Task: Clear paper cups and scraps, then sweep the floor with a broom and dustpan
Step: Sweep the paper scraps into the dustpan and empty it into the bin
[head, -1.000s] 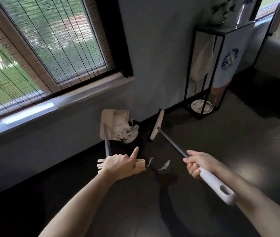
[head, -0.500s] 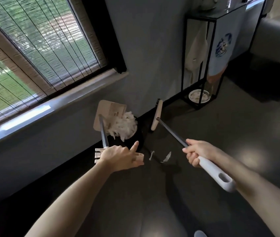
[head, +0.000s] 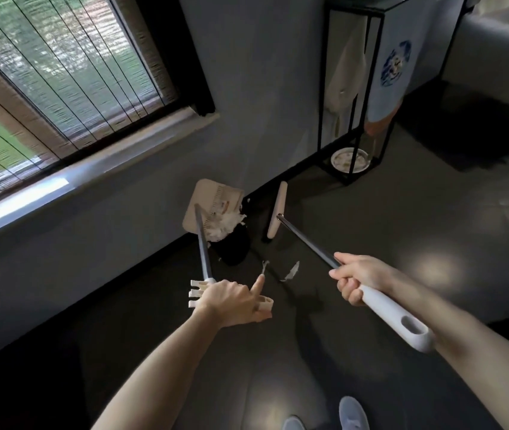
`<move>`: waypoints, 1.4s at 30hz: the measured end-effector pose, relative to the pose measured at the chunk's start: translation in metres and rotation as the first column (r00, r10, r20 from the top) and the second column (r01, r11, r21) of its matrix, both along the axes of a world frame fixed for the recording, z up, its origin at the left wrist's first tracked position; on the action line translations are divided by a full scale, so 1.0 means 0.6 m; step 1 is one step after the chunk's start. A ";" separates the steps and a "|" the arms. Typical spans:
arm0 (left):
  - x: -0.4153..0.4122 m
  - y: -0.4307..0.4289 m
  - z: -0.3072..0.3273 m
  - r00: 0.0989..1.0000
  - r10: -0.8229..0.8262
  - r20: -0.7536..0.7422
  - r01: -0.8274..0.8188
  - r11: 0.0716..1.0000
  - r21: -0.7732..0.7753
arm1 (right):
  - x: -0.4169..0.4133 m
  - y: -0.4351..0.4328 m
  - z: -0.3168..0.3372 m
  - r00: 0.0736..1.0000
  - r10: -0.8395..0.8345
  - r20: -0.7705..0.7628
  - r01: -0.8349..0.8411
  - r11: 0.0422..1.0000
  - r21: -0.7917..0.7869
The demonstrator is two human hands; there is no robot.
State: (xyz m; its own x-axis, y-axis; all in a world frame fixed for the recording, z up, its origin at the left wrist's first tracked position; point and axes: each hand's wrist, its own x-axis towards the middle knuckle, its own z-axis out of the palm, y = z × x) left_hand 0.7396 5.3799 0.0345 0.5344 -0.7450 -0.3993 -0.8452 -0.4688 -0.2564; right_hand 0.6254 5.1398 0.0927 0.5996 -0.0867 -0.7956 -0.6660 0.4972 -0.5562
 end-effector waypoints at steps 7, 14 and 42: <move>0.023 0.016 0.052 0.995 0.035 0.088 -0.033 0.999 -0.028 | -0.021 -0.002 0.001 1.000 0.021 -0.003 -0.021 1.000 -0.019; 0.016 0.022 0.119 0.977 0.053 0.205 -0.038 0.996 -0.076 | -0.023 0.006 0.013 0.999 0.031 0.005 -0.031 0.999 -0.010; 0.016 0.033 0.256 0.865 0.497 -0.070 -0.473 0.762 -0.442 | -0.026 -0.026 -0.004 0.999 0.053 -0.007 -0.053 0.998 -0.023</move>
